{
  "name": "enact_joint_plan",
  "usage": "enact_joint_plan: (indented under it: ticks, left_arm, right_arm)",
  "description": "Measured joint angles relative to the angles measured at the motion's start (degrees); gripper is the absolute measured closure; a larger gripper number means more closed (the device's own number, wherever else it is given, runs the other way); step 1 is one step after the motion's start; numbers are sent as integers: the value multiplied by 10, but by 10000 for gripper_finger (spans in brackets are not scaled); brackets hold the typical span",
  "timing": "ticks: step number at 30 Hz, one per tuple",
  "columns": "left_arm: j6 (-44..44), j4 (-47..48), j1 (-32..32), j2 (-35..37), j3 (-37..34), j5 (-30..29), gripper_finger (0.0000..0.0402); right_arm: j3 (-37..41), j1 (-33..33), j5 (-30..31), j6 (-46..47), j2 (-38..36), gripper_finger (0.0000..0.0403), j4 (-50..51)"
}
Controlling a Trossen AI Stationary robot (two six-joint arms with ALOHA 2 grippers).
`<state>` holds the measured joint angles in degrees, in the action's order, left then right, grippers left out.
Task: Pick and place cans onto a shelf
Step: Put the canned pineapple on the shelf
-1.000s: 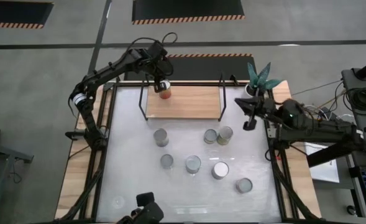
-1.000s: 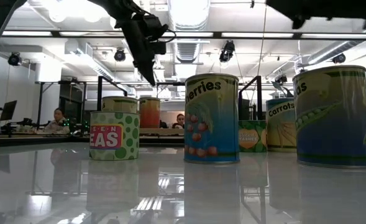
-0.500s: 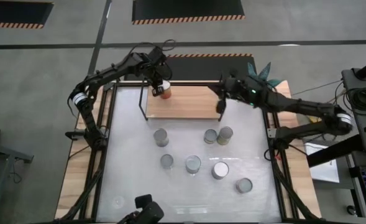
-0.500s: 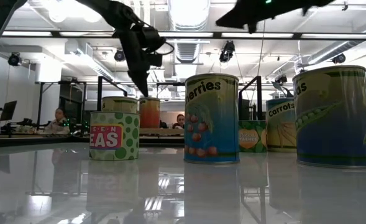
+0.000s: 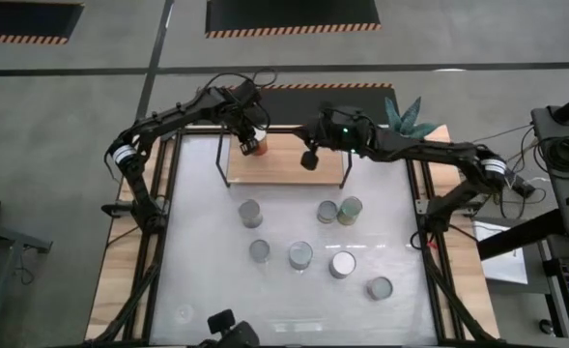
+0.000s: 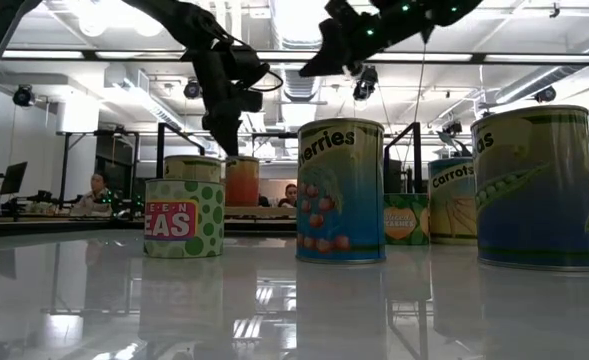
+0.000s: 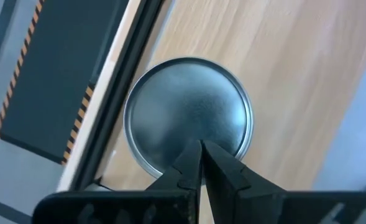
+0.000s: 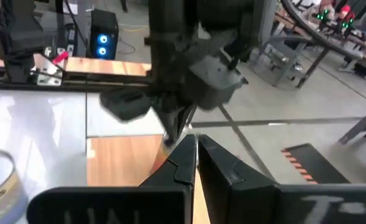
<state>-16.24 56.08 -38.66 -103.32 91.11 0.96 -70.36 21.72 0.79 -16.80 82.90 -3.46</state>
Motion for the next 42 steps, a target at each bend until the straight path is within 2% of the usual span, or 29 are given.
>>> enact_joint_plan:
  ticks: [7,15,23,32,42]
  left_arm:
    - [47,7,9,10,-1,1,401]
    - [-56,-2,-4,66,-1,0,401]
    - [-74,-66,-18,58,-1,1,401]
    - [-79,-60,-25,21,-4,1,401]
    - [-50,-23,-27,16,-10,1,401]
  right_arm:
    - [-50,5,-14,-5,91,394,1]
    - [-91,14,-43,-4,175,394,-3]
    - [-120,14,-59,-12,241,394,-17]
    - [-129,13,-72,-8,282,394,-34]
    - [-129,16,-68,-8,301,394,-55]
